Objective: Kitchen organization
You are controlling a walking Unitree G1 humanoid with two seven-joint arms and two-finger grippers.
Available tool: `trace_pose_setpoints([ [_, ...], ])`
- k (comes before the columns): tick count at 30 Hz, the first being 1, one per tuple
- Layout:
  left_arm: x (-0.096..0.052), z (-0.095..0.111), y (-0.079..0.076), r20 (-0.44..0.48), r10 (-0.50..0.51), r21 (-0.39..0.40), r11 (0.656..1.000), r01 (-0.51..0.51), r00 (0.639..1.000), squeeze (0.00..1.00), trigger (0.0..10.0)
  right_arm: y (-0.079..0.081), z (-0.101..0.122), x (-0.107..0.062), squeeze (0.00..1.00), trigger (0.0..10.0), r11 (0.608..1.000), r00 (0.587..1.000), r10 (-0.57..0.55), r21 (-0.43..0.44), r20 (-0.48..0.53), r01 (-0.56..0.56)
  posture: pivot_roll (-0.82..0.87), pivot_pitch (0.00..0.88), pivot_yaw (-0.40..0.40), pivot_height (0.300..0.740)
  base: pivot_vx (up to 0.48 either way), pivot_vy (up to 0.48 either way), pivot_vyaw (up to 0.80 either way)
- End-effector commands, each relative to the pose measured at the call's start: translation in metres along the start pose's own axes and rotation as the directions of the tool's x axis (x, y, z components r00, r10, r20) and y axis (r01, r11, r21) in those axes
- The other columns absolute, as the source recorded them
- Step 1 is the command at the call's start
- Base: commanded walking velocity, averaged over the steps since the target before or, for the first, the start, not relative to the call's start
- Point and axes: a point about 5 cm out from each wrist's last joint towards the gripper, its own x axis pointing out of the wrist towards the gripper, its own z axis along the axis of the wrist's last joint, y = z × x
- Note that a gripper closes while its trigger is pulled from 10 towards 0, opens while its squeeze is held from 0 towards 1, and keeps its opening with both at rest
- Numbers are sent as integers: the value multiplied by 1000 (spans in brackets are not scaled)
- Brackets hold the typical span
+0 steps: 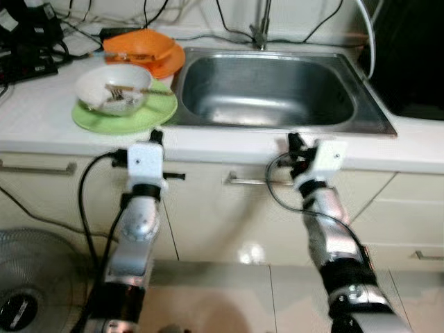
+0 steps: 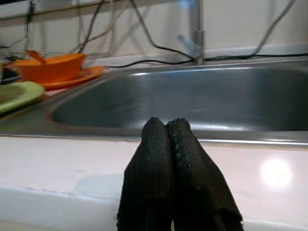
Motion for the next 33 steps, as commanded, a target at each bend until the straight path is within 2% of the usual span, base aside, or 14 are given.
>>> trace_pose_setpoints([
  [1, 0, 1, -8, -1, -20, -11, 1000, 20, 1000, 0, 10000, -11, 5, 0, 0, 10000, 1000, 1000, -24, -14, 12, 24, -22, 78, -4, 740, 322, 0, 0],
  [21, -2, 2, -15, 6, -48, -17, 999, 49, 999, 0, 10000, -10, 5, 0, 0, 10000, 1000, 1000, -22, -13, 15, 22, -24, 80, -3, 740, 321, 0, 0],
  [28, -5, 3, -20, 14, -74, -26, 997, 74, 997, 0, 10000, -11, 5, 0, 0, 10000, 1000, 1000, -23, -13, 19, 23, -24, 81, -3, 740, 0, 0, 0],
  [33, -7, 13, -25, 69, -109, -7, 994, 109, 992, 0, 10000, -11, 11, 0, 0, 10000, 1000, 998, -24, -4, 55, 24, -23, 81, -4, 740, 0, 0, 0],
])
